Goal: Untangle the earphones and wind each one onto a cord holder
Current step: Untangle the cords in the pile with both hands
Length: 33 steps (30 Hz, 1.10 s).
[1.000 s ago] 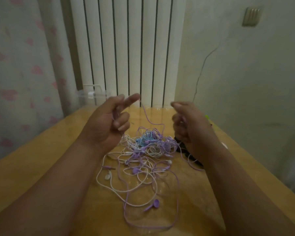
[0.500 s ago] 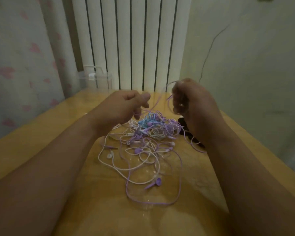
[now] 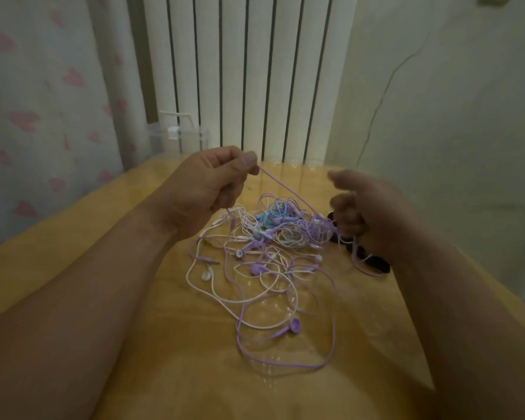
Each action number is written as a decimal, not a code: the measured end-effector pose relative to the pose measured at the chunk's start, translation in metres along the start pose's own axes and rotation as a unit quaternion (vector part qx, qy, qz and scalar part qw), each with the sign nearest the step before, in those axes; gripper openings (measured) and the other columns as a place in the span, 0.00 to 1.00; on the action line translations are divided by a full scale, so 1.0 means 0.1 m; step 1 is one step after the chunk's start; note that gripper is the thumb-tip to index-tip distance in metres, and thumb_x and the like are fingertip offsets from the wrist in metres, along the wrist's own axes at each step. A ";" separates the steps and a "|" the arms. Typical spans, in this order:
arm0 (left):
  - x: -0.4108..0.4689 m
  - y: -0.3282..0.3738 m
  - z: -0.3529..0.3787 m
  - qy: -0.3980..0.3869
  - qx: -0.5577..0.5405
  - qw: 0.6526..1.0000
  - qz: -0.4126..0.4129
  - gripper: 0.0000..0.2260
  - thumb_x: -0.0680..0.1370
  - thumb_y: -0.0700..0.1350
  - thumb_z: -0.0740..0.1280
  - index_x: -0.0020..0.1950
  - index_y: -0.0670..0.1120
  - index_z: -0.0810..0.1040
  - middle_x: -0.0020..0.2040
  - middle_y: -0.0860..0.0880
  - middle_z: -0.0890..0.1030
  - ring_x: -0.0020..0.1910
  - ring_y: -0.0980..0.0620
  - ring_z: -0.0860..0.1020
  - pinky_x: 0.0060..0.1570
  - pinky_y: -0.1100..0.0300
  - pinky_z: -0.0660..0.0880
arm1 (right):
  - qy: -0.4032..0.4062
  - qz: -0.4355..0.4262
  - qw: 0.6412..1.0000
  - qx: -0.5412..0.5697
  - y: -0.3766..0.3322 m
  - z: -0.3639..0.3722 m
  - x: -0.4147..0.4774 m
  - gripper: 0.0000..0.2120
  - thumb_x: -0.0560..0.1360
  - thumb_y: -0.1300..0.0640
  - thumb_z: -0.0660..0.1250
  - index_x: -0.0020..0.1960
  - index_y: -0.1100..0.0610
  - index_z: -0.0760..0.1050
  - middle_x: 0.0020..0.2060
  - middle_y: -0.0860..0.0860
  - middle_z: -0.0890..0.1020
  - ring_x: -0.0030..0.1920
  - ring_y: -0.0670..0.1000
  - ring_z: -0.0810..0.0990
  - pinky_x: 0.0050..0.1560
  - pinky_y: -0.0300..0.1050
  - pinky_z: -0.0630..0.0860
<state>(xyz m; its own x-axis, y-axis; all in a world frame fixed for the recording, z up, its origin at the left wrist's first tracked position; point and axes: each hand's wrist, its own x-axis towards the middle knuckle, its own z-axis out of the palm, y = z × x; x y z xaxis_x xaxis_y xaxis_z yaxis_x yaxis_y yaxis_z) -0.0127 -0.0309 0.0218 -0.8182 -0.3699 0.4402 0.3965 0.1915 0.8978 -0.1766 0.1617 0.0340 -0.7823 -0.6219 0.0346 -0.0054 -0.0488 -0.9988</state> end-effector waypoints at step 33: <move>-0.11 -0.05 0.45 0.054 0.189 0.978 0.071 0.16 0.80 0.51 0.70 0.44 0.38 0.80 0.27 0.57 0.69 0.27 0.59 0.65 0.30 0.67 0.66 | -0.030 -0.138 0.987 -0.079 -0.57 -0.56 -0.30 0.16 0.82 0.55 0.66 0.35 0.55 0.75 0.26 0.49 0.59 0.24 0.47 0.55 0.23 0.39 0.52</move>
<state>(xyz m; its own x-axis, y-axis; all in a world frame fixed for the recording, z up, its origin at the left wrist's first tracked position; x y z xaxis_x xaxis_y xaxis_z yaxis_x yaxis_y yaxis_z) -0.0244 0.0131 0.0124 -0.7099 -0.4047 0.5764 0.3031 0.5632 0.7687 -0.1872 0.2267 0.0883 -0.6993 -0.6469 0.3040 -0.3139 -0.1042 -0.9437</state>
